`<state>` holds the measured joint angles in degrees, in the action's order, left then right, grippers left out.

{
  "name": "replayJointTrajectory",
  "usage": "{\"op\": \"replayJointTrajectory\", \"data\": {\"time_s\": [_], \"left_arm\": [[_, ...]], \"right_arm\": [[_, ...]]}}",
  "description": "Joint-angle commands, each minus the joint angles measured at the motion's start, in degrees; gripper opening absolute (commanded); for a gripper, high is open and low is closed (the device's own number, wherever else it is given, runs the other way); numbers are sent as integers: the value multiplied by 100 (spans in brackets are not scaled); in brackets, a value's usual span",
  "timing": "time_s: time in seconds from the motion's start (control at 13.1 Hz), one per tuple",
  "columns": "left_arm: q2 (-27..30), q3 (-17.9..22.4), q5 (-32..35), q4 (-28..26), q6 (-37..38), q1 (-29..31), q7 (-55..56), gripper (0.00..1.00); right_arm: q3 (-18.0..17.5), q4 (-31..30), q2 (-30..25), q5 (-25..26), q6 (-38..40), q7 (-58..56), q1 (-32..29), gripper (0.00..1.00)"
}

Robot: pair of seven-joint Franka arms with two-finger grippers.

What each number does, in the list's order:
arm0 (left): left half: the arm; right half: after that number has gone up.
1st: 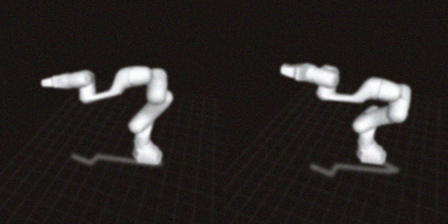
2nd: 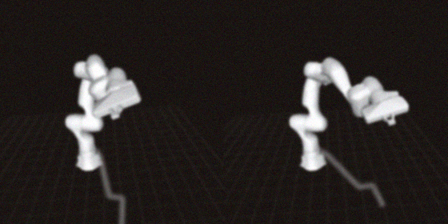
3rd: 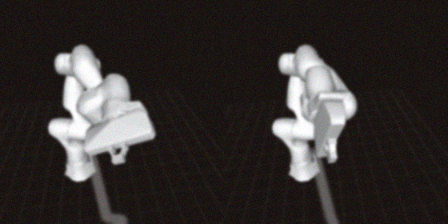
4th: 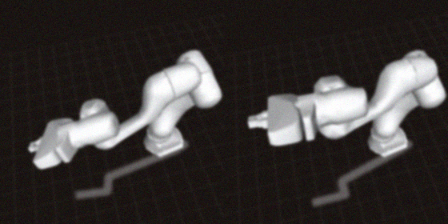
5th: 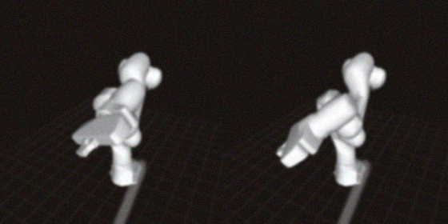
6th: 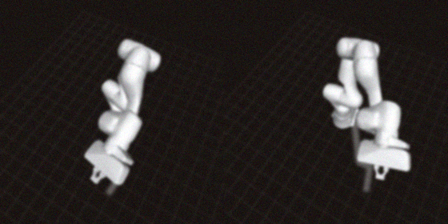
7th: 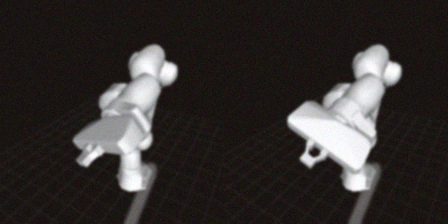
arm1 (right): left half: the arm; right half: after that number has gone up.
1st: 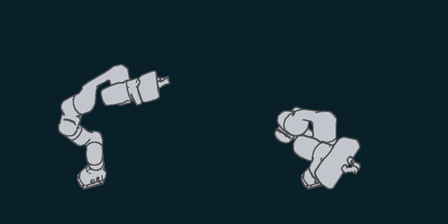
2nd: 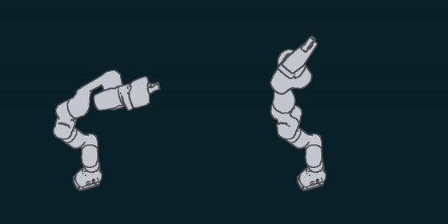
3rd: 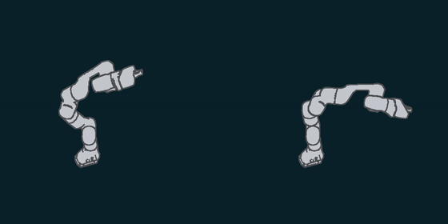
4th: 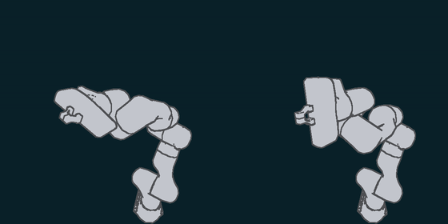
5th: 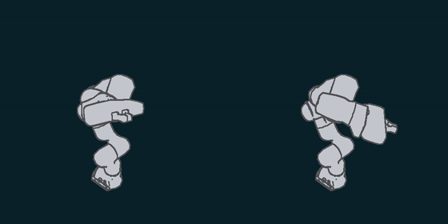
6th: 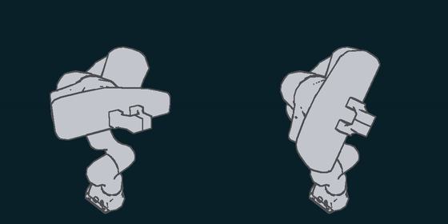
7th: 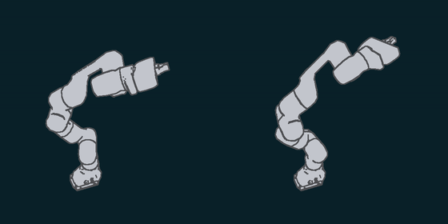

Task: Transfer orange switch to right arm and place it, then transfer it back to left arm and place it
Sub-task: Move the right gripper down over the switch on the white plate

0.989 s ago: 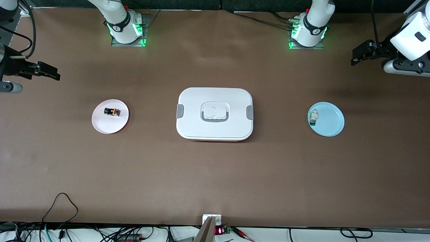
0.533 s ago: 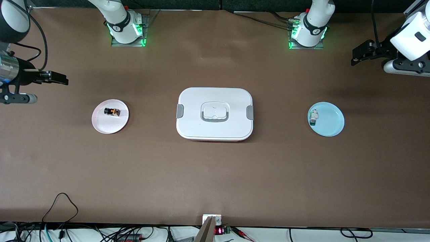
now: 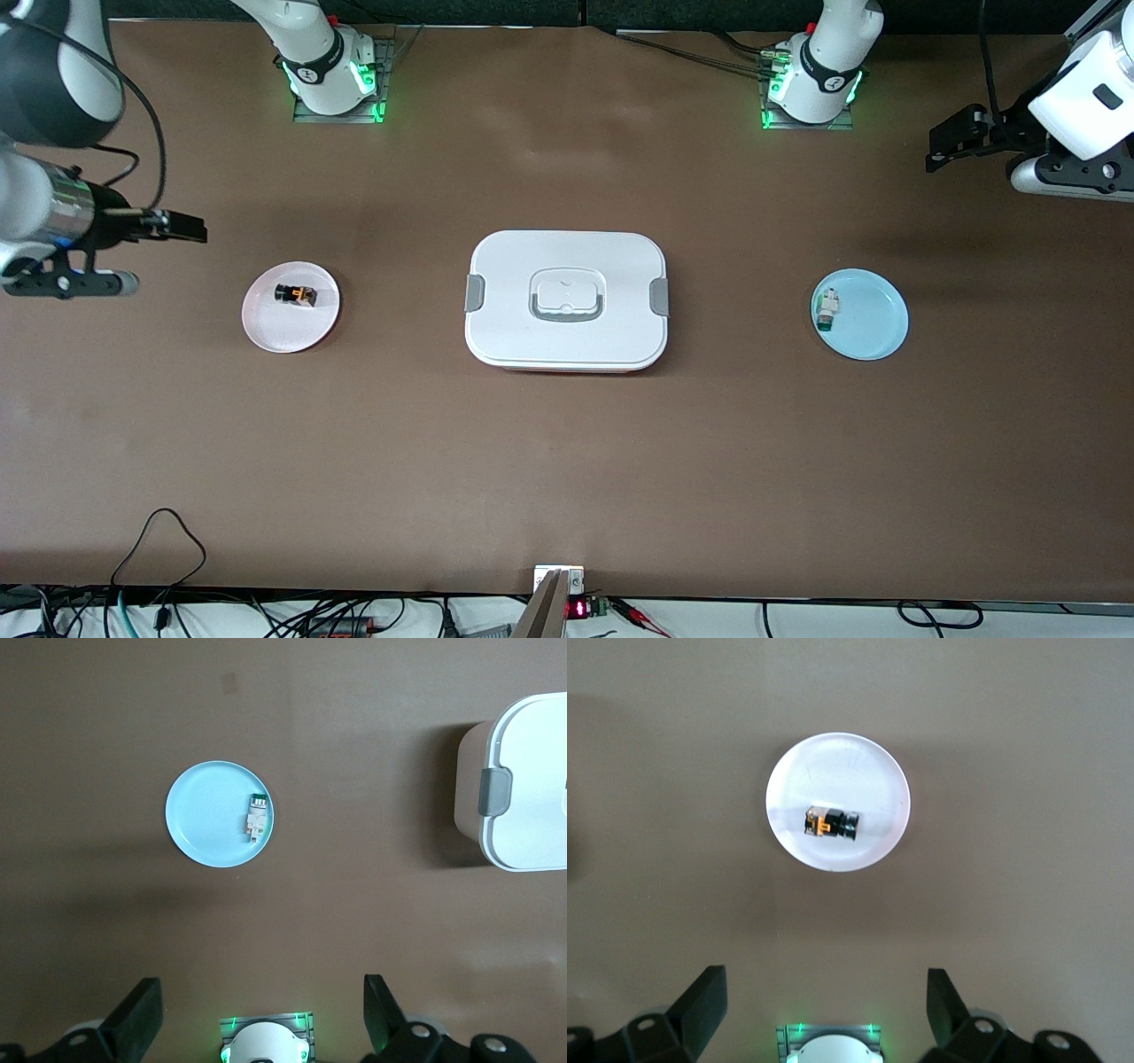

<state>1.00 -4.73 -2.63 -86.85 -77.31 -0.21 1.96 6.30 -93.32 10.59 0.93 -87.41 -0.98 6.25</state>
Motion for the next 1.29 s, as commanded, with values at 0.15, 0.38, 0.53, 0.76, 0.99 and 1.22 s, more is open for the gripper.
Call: {"op": "replayJointTrajectory", "data": {"time_s": [0.15,0.38,0.53,0.76,0.99,1.22], "left_arm": [[58,-2,96,-25,58,4,-38,100],[58,-2,96,-25,58,4,-38,100],[58,-2,96,-25,58,4,-38,100],[58,-2,96,-25,58,4,-38,100],[58,-2,96,-25,67,4,-38,100],[58,-2,96,-25,67,4,-38,100]], "right_arm": [[12,-106,356,-32,-450,-7,114,100],[12,-1097,119,-23,-1337,18,96,100],[3,-1932,-100,-6,-2293,54,87,100],[-23,-2787,-242,65,-3289,36,96,100],[-32,-3016,-23,65,-3799,54,87,100],[-67,-3350,380,73,-4624,28,87,100]]}}
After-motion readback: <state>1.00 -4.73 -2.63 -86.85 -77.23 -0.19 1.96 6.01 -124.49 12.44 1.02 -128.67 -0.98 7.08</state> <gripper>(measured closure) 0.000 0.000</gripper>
